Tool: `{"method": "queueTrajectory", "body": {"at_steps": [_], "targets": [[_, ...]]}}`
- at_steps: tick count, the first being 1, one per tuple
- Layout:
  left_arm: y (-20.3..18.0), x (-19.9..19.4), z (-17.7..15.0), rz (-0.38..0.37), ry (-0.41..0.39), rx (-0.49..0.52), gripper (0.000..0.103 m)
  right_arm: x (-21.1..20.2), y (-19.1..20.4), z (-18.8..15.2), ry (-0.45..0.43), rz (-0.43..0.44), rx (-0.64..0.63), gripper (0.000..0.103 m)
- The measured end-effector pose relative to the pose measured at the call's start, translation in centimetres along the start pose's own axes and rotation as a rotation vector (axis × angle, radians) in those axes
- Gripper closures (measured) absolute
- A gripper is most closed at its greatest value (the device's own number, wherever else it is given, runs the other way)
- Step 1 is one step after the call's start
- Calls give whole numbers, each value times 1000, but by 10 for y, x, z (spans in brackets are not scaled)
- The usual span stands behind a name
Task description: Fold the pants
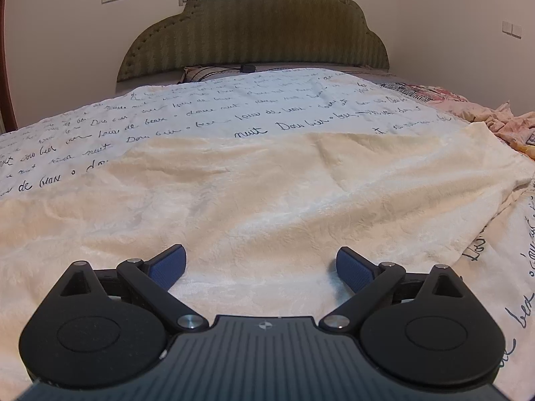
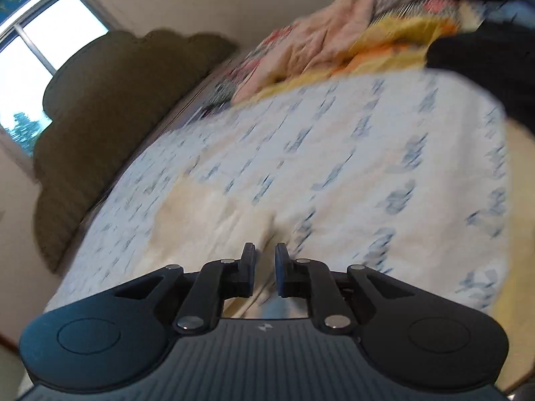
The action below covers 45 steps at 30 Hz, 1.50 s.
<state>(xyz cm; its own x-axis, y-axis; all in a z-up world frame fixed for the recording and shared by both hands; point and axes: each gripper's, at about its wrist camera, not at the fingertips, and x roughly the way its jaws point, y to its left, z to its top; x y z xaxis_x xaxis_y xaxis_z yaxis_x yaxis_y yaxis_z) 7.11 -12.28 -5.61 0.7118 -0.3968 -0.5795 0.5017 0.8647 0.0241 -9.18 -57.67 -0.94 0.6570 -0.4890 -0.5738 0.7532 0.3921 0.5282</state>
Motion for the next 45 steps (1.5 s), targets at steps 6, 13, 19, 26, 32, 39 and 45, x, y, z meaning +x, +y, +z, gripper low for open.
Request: {"method": "queueTrajectory", "body": {"at_steps": [6, 13, 19, 26, 32, 39, 45], "targets": [[-6, -9, 10, 22, -27, 14, 9, 17, 109, 2, 17, 205, -548, 78], [-22, -15, 48, 29, -79, 89, 6, 139, 150, -17, 250, 120, -707, 74], [-12, 37, 75, 0, 91, 80, 7, 89, 156, -30, 135, 127, -783, 73], [-10, 99, 87, 113, 189, 68, 0, 98, 182, -74, 291, 215, -949, 68], [-18, 51, 86, 118, 60, 86, 9, 58, 194, -78, 204, 264, -950, 62], [-41, 46, 57, 126, 106, 148, 11, 68, 171, -103, 208, 228, -937, 17], [-19, -10, 41, 65, -43, 26, 2, -1, 96, -52, 13, 230, -615, 18]]}}
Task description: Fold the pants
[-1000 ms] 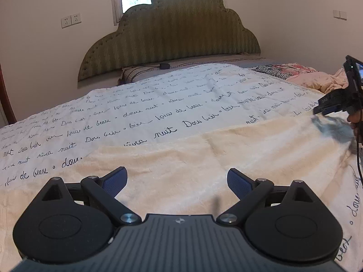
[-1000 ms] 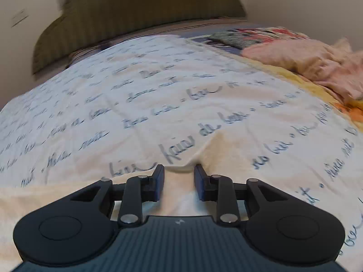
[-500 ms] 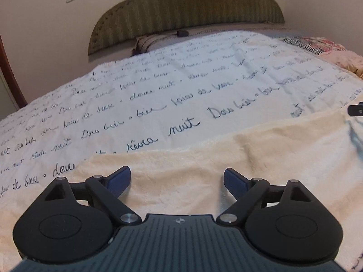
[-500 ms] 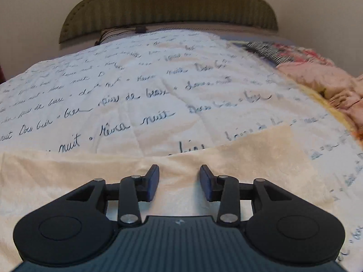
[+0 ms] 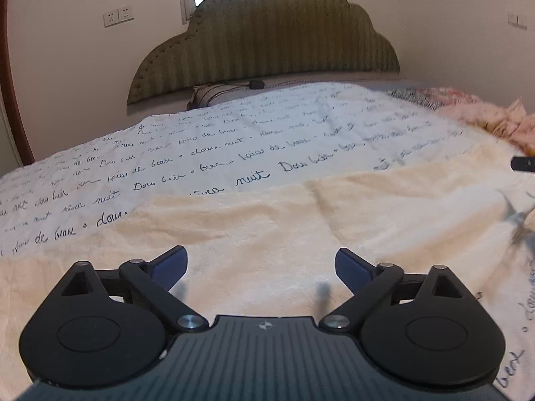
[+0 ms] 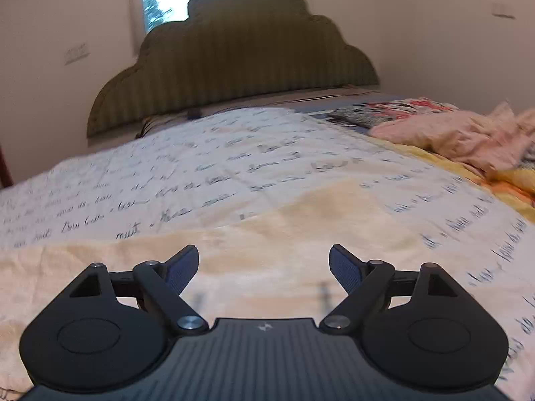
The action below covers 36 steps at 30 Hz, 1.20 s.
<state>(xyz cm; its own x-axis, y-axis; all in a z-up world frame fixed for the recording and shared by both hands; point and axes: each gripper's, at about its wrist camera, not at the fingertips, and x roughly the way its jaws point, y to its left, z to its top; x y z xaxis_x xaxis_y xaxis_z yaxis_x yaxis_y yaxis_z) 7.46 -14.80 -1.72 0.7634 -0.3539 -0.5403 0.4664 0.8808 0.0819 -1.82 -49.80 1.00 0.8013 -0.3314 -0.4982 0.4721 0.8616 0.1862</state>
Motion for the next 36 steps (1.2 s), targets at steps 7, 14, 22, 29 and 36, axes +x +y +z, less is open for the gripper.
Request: {"method": "queueTrajectory", "body": {"at_steps": [7, 14, 22, 29, 36], "targets": [[-8, 4, -24, -17, 27, -24, 2, -20, -102, -22, 72, 49, 465, 27], [-7, 11, -39, 5, 44, -33, 0, 14, -106, -28, 71, 97, 589, 33], [-4, 13, -40, -14, 52, -41, 0, 23, -119, -39, 15, 69, 712, 86], [-3, 13, -40, -19, 52, -48, 0, 8, -96, -21, -68, 58, 582, 89], [-7, 8, -34, -9, 43, -39, 2, 22, -106, -33, 50, -9, 648, 85]]}}
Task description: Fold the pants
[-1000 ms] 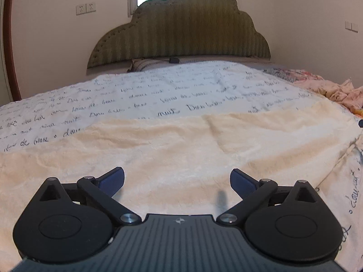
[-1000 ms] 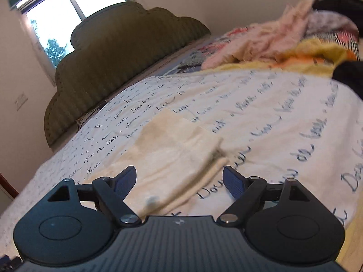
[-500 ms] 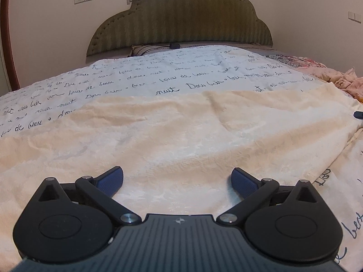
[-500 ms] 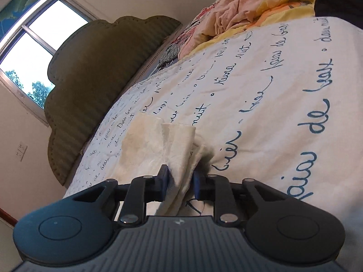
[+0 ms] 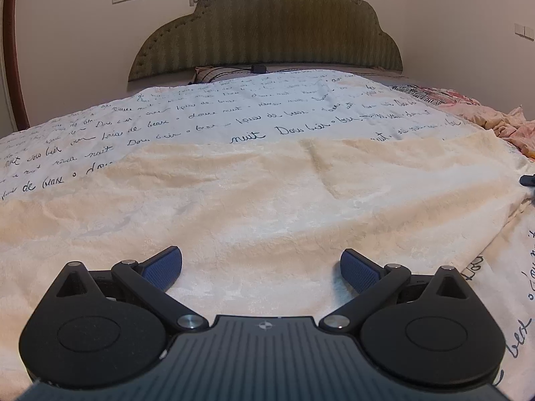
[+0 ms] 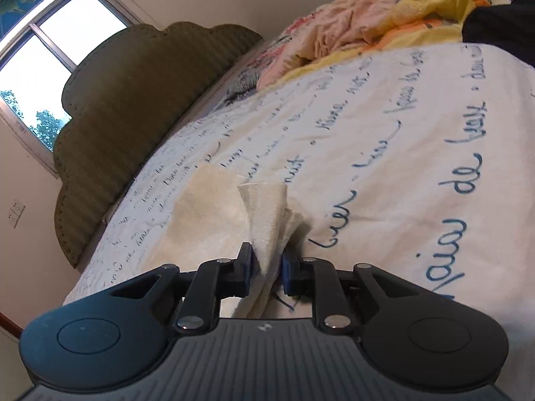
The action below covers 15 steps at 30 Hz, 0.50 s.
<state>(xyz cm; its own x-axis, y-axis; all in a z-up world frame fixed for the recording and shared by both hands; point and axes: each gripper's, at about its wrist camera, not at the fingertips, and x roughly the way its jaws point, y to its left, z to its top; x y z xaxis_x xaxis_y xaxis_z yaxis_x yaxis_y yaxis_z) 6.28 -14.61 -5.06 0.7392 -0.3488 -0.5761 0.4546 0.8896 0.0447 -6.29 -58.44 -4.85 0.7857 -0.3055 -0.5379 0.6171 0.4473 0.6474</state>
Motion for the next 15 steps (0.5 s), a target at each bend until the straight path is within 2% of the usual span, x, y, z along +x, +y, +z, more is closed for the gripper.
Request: {"method": "queueTrajectory", "body": {"at_steps": [3, 4, 5, 7, 8, 9, 10, 12, 15], "targets": [[-11, -5, 11, -45, -31, 36, 1, -7, 2, 0, 21, -5, -26, 83], [-16, -4, 18, -61, -35, 46, 0, -14, 1, 1, -4, -29, -21, 82], [-20, -1, 25, -67, -35, 50, 0, -25, 4, -1, -66, -76, -36, 80], [-30, 11, 39, -63, -18, 48, 1, -40, 27, -6, -188, -141, -197, 79], [-34, 18, 45, -66, 1, 52, 1, -42, 45, -10, -201, -102, -320, 79], [-39, 25, 52, -71, 26, 63, 1, -39, 62, -11, -161, -33, -415, 79], [-44, 33, 57, -75, 49, 80, 3, -34, 78, -13, -96, 34, -495, 74], [-54, 46, 65, -69, 76, 123, 3, -10, 119, -22, 105, 165, -684, 71], [-65, 70, 70, -48, 136, 177, 3, 26, 167, -46, 296, 234, -902, 72]]}}
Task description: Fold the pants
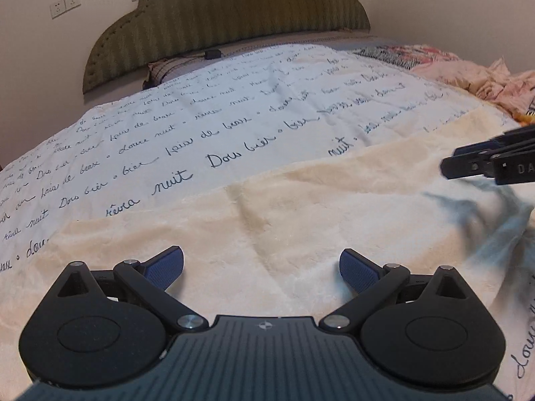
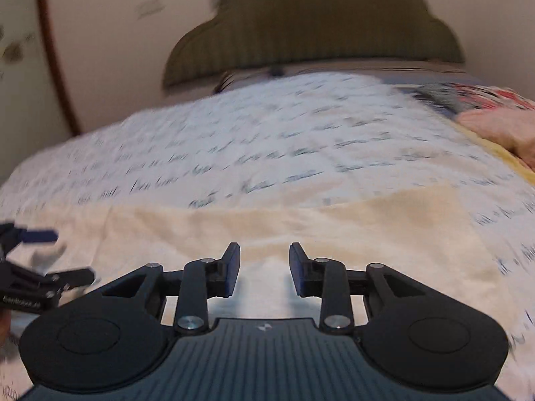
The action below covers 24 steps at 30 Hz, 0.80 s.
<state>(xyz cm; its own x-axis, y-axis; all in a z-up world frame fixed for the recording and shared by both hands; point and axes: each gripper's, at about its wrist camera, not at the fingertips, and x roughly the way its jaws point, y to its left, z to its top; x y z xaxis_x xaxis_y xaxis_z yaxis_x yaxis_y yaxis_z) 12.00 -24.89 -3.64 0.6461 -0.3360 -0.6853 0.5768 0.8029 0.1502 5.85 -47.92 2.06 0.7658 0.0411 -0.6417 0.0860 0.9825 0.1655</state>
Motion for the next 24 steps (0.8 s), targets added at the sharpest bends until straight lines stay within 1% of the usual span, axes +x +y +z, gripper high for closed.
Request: {"method": "queueTrajectory", "body": {"at_steps": [2, 3, 4, 6, 8, 9, 10, 11, 12, 13, 14, 15, 16, 17, 18, 19, 20, 22, 24], "targets": [[0, 16, 3, 16, 19, 2, 3, 36, 20, 9, 115, 59, -107, 72], [2, 23, 6, 20, 17, -9, 1, 51, 26, 12, 159, 70, -139, 72], [5, 31, 9, 24, 13, -25, 0, 66, 32, 13, 182, 57, -167, 72], [11, 45, 16, 33, 3, -52, 0, 84, 39, 21, 168, 34, -163, 71], [17, 49, 23, 57, -5, -71, 1, 96, 40, 31, 143, 13, -146, 72], [21, 45, 27, 70, -8, -77, 3, 100, 40, 34, 129, -4, -134, 72], [26, 35, 27, 83, -24, -80, 7, 101, 41, 37, 123, -17, -125, 72], [32, 25, 25, 92, -54, -75, 5, 98, 44, 37, 111, -32, -136, 71], [40, 14, 21, 98, -89, -72, 4, 89, 51, 34, 79, -48, -178, 71], [48, 5, 16, 109, -112, -74, 2, 78, 57, 31, 43, -50, -232, 71], [56, -1, 13, 115, -117, -86, 3, 69, 62, 27, 24, -28, -274, 71], [65, -4, 10, 100, -112, -100, 3, 63, 67, 26, 12, 7, -303, 71], [74, -5, 8, 63, -105, -109, 4, 59, 71, 23, 5, 42, -326, 71], [85, -6, 9, -10, -104, -110, 4, 58, 77, 25, 5, 87, -352, 71], [93, -6, 9, -81, -112, -90, 4, 57, 81, 25, 12, 117, -369, 70], [99, -5, 11, -152, -119, -44, 4, 58, 86, 24, 17, 128, -384, 63], [102, -5, 13, -208, -128, 22, 4, 58, 92, 22, 8, 130, -417, 56], [102, -5, 16, -277, -173, 198, 3, 62, 100, 24, -32, 138, -534, 53], [98, -2, 19, -293, -201, 353, 4, 68, 102, 32, -33, 197, -616, 53]]}}
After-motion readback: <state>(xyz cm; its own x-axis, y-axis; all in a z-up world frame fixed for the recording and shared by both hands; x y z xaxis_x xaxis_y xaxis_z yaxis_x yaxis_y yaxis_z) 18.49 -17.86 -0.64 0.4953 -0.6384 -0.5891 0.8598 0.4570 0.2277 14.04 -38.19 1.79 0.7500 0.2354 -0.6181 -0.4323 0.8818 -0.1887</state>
